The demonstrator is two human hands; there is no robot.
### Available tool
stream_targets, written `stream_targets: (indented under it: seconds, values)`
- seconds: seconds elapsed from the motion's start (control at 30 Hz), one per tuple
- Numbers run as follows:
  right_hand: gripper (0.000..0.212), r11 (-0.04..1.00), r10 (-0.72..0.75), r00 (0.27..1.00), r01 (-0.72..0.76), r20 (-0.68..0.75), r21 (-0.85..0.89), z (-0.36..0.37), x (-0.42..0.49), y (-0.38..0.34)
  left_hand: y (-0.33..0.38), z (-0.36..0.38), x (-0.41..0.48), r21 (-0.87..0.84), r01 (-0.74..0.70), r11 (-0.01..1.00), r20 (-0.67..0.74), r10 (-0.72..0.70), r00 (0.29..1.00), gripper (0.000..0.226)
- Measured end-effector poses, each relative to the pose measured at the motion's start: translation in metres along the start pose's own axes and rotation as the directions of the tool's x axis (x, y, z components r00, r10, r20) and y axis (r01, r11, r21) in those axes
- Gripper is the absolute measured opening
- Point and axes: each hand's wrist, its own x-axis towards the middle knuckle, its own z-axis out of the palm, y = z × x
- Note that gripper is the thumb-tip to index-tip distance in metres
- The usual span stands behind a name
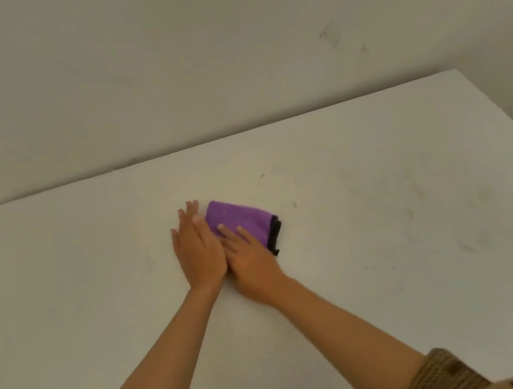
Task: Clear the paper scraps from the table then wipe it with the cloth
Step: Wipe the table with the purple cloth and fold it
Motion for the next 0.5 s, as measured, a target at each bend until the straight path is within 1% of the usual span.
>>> stream_targets:
  seconds: [0.03,0.07,0.1,0.17,0.2,0.27,0.3,0.33,0.37,0.4,0.43,0.47,0.5]
  values:
    - [0.051,1.0,0.006,0.998,-0.007,0.065,0.024,0.006,0.006,-0.002,-0.001,0.001,0.005,0.015,0.038,0.999,-0.038,-0.037,0.999,0.045]
    - [0.053,0.998,0.031,0.996,-0.035,0.082,0.043,0.007,0.012,0.003,-0.003,0.001,0.01,0.043,0.044,0.998,-0.055,-0.042,0.998,0.044]
    - [0.054,0.997,0.059,0.996,-0.062,0.069,0.048,0.004,0.018,0.014,-0.004,0.003,0.014,0.066,0.024,0.998,-0.049,-0.021,0.999,0.043]
    - [0.054,0.989,0.136,0.991,-0.136,0.008,0.066,-0.01,0.027,0.049,-0.003,0.009,0.02,0.075,-0.053,0.996,0.004,0.053,0.999,0.043]
    - [0.053,0.977,0.206,0.978,-0.203,-0.039,0.072,-0.02,0.029,0.072,0.0,0.014,0.024,0.082,-0.096,0.992,0.039,0.093,0.995,0.043]
    - [0.05,0.925,0.379,0.917,-0.375,-0.127,0.057,-0.042,0.027,0.122,0.009,0.024,0.03,0.134,-0.179,0.975,0.116,0.164,0.98,0.046]
    - [0.048,0.884,0.467,0.867,-0.465,-0.174,0.053,-0.056,0.022,0.146,0.014,0.03,0.034,0.175,-0.223,0.959,0.171,0.194,0.966,0.05]
    - [0.047,0.821,0.567,0.795,-0.567,-0.218,0.067,-0.07,0.017,0.166,0.019,0.036,0.036,0.215,-0.271,0.938,0.246,0.216,0.945,0.059]
    - [0.045,0.732,0.674,0.693,-0.673,-0.255,0.106,-0.083,0.012,0.181,0.023,0.042,0.038,0.258,-0.314,0.914,0.335,0.22,0.916,0.072]
    - [0.044,0.617,0.778,0.563,-0.769,-0.279,0.169,-0.095,0.011,0.19,0.028,0.048,0.039,0.304,-0.341,0.889,0.421,0.196,0.886,0.087]
    - [0.044,0.512,0.847,0.437,-0.824,-0.301,0.244,-0.102,0.013,0.195,0.032,0.053,0.04,0.345,-0.342,0.874,0.492,0.142,0.859,0.102]
    - [0.043,0.476,0.862,0.369,-0.824,-0.347,0.308,-0.104,0.019,0.193,0.036,0.057,0.039,0.378,-0.319,0.869,0.542,0.071,0.837,0.116]
    - [0.042,0.534,0.826,0.391,-0.773,-0.406,0.342,-0.103,0.029,0.186,0.04,0.061,0.039,0.406,-0.289,0.867,0.572,0.005,0.82,0.129]
